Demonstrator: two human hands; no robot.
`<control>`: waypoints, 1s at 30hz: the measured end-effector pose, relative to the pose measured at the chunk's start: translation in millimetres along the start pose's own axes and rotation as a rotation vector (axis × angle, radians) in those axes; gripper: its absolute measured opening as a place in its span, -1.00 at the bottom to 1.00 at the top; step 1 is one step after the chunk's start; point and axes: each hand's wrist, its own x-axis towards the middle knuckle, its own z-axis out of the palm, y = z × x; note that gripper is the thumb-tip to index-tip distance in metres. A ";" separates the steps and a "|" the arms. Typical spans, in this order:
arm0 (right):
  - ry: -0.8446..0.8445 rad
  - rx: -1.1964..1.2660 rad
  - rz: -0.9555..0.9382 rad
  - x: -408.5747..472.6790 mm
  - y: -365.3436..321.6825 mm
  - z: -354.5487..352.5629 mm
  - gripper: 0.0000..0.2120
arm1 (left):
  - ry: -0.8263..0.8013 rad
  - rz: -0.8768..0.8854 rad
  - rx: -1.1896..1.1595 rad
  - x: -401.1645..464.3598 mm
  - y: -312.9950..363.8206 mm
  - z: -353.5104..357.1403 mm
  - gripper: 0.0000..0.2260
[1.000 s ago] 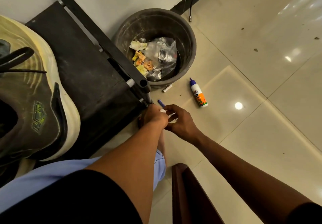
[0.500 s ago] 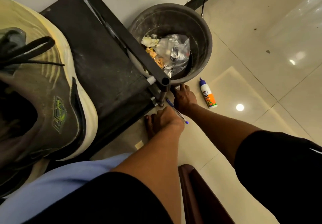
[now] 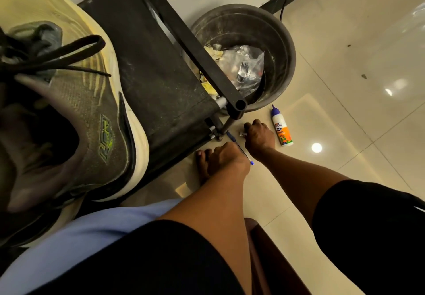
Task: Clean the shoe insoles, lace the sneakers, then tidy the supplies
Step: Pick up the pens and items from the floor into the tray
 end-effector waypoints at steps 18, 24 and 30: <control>0.172 0.535 -0.049 -167.5 2.9 -206.5 -0.92 | -0.264 0.502 0.036 -129.3 1.7 -126.0 -0.75; 0.371 0.596 -0.234 -232.3 -43.7 -307.3 -0.88 | -0.024 0.701 -0.105 -214.0 -63.6 -198.4 -0.84; 0.339 0.728 -0.528 -279.5 -142.2 -381.4 -0.90 | 0.206 0.718 -0.335 -293.5 -186.4 -266.1 -0.86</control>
